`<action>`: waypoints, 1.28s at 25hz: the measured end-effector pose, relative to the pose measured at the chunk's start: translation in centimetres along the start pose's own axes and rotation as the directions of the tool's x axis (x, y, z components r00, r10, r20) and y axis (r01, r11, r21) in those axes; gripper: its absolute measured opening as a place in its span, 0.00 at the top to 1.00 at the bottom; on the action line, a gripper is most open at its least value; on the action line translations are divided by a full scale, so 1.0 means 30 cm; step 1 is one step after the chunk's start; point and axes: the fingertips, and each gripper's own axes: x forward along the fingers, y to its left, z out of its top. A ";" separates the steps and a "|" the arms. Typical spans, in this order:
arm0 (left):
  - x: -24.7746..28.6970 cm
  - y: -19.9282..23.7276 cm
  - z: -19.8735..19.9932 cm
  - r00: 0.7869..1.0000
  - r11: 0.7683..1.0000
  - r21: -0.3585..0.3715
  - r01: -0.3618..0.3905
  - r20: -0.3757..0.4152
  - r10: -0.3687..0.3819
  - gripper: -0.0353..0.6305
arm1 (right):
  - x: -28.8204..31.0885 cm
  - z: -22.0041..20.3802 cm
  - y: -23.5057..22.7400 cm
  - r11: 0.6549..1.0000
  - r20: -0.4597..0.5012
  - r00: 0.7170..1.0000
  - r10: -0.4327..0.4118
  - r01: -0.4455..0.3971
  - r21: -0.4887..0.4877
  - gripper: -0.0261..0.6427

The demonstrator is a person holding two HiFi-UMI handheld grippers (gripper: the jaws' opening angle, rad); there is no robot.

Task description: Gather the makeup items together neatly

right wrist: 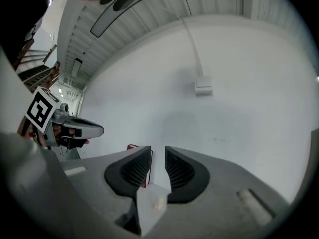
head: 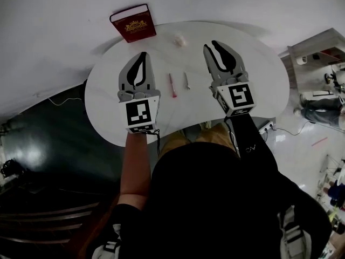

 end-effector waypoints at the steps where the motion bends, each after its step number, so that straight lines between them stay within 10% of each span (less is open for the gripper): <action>1: 0.000 -0.011 0.004 1.000 1.000 0.001 -0.004 -0.001 0.004 0.94 | -0.004 0.009 -0.006 1.000 0.005 1.000 0.009 -0.009 -0.002 0.84; 20: -0.037 -0.194 0.017 0.984 0.986 0.048 -0.161 -0.064 0.164 0.94 | -0.082 -0.070 -0.089 0.969 0.029 0.972 0.231 -0.233 0.077 0.84; 26: -0.176 -0.141 -0.004 0.936 0.939 0.042 -0.341 -0.075 0.343 0.94 | -0.033 -0.084 0.062 0.894 0.048 0.897 0.440 -0.443 0.070 0.84; 32: -0.384 -0.069 -0.055 0.850 0.862 0.084 -0.500 -0.142 0.507 0.94 | -0.006 -0.088 0.320 0.761 0.050 0.763 0.644 -0.646 0.059 0.84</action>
